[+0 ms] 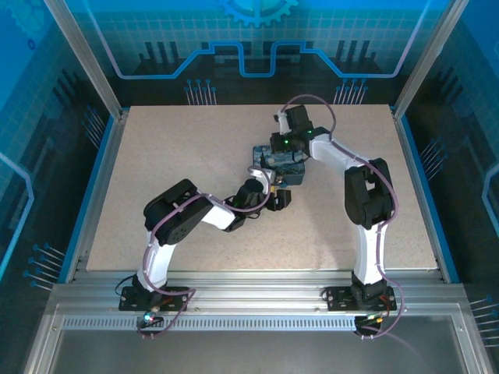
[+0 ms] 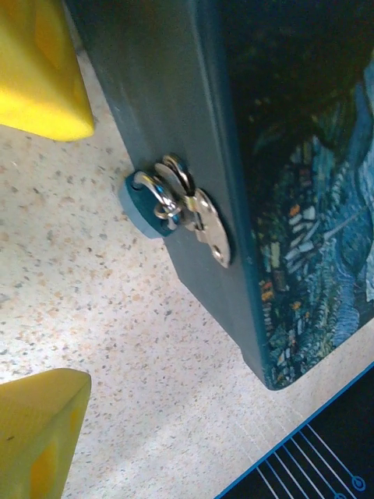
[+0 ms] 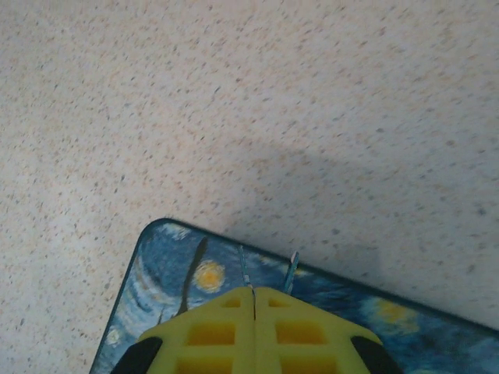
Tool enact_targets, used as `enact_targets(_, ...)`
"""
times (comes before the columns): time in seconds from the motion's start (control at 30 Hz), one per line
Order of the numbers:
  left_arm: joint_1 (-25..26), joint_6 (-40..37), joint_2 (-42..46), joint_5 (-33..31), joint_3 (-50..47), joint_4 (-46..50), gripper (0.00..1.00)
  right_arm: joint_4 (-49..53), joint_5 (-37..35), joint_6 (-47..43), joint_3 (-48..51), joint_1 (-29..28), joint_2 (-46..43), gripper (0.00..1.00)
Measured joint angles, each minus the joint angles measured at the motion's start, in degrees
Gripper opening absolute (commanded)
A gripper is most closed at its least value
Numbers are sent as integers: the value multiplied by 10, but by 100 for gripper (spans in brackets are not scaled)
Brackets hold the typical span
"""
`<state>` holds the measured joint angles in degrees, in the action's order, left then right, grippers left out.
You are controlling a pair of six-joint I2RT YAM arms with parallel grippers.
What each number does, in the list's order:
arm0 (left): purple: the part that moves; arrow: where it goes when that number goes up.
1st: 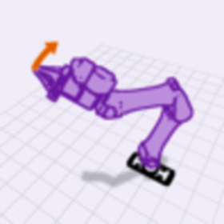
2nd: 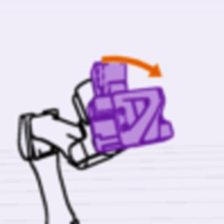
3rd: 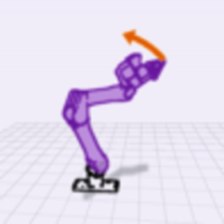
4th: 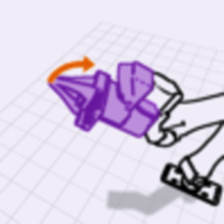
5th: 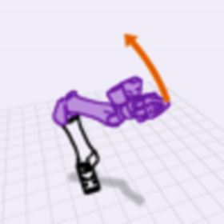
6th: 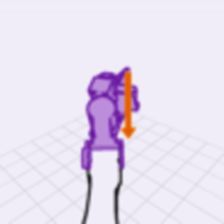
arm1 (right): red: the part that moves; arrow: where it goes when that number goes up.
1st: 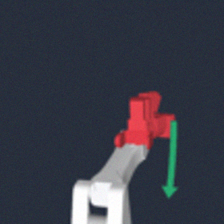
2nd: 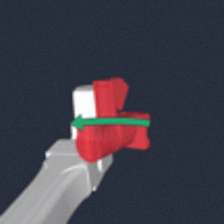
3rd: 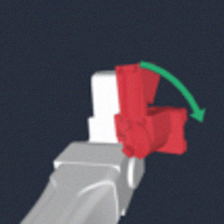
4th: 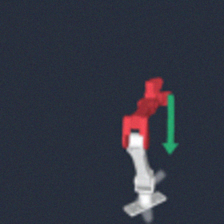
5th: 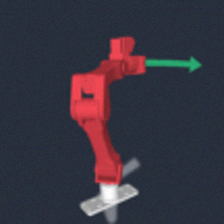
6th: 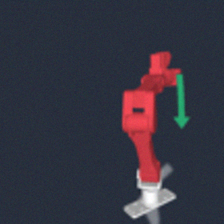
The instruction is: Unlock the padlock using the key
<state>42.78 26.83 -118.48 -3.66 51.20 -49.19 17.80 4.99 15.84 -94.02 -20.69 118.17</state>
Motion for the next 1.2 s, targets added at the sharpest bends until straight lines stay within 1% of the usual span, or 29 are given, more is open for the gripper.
enact_targets(0.17,-3,-2,31,5,-37,2,82,24,-16,-9,-47,20,0,0)
enact_targets(0.27,-8,-2,56,10,-52,18,87,46,-27,-12,-92,29,10,0)
enact_targets(0.37,-14,0,80,12,-55,41,97,59,-40,-17,-128,38,30,0)
enact_targets(0.4,-18,3,88,16,-55,49,99,62,-46,-20,-134,40,38,0)
enact_targets(0.7,-53,44,102,72,-57,58,99,103,-71,-37,-137,43,89,0)
enact_targets(0.83,-53,53,101,88,-57,54,98,103,-74,-43,-131,43,89,0)
enact_targets(0.93,-53,63,93,96,-57,43,96,93,-74,-43,-103,41,89,0)
enact_targets(1.0,-53,67,83,97,-56,36,95,76,-75,-43,-85,41,78,0)
enact_targets(1.2,-51,76,63,95,-53,25,95,54,-80,-41,-34,30,46,0)
